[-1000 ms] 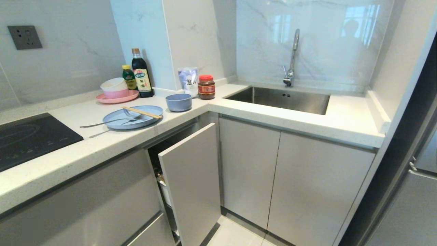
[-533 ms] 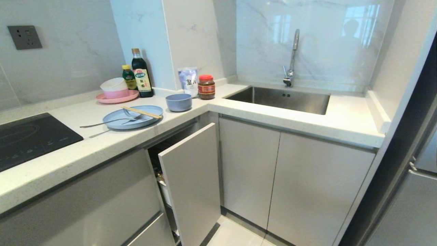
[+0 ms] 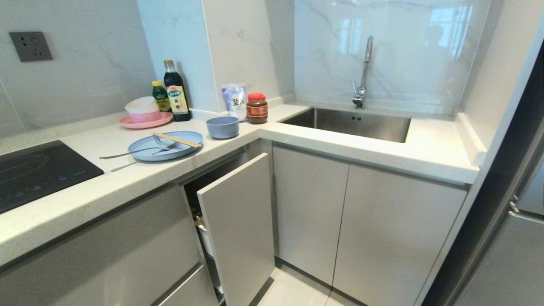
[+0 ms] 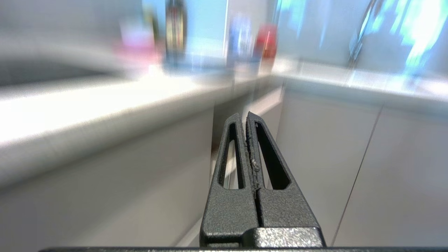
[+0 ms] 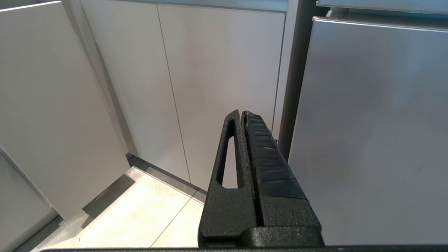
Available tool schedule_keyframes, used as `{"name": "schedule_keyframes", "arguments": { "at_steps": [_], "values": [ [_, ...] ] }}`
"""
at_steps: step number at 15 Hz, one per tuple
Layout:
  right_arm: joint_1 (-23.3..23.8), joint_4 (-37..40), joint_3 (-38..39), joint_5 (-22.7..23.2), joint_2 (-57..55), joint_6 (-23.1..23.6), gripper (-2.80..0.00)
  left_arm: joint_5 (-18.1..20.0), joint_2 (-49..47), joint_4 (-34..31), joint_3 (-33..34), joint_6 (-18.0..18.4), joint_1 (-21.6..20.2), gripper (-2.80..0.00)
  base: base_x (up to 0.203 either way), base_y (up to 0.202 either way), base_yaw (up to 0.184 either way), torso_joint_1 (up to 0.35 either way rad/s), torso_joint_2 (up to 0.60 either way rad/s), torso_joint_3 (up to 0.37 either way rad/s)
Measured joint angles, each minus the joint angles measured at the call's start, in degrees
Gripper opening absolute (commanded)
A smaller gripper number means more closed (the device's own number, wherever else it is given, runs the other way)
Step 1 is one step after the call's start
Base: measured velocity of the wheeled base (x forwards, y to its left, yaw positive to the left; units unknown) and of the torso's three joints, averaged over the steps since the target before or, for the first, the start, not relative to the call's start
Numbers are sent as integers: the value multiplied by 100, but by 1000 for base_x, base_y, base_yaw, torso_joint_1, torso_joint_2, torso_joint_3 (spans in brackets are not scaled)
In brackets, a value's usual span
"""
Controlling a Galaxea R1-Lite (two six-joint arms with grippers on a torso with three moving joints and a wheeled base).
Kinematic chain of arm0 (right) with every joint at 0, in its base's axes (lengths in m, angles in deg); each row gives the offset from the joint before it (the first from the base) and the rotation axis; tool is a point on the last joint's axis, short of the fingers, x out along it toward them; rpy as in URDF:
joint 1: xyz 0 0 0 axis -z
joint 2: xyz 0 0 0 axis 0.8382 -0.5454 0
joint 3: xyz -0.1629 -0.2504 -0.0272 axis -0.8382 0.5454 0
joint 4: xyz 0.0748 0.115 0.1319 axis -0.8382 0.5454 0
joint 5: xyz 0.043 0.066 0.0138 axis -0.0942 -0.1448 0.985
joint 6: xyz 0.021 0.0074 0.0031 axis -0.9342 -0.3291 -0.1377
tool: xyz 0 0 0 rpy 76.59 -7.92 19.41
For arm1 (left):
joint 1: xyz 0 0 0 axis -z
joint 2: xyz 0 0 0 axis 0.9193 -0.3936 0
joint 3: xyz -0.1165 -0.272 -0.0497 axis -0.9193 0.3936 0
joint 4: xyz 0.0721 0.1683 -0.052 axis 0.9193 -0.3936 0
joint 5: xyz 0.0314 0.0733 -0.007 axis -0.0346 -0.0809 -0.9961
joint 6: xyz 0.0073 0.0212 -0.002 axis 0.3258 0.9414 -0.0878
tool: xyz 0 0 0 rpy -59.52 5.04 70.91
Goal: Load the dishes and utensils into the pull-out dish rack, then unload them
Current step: Open the cupboard
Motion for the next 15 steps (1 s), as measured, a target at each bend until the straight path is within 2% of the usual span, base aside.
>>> {"name": "schedule_keyframes", "arguments": {
  "at_steps": [2, 4, 7, 10, 15],
  "values": [
    [0, 0, 0, 2, 0, 1, -280, 5, -278, -773, -1391, 4, -2, -280, 0, 0, 0, 0, 0, 0],
    [0, 0, 0, 0, 0, 1, -280, 7, -975, -1540, -2907, 53, -2, -280, 0, 0, 0, 0, 0, 0],
    [0, 0, 0, 0, 1, 1, -280, -23, -2441, -2069, -4620, 264, 136, -280, 0, 0, 0, 0, 0, 0],
    [0, -1, 0, 2, 1, 1, -280, -33, -3939, -2156, -5765, 364, 276, -280, 0, 0, 0, 0, 0, 0],
    [0, 0, 0, 0, 1, -1, -280, -64, -6208, -1943, -6977, 217, 741, -280, 0, 0, 0, 0, 0, 0]
  ]
}}
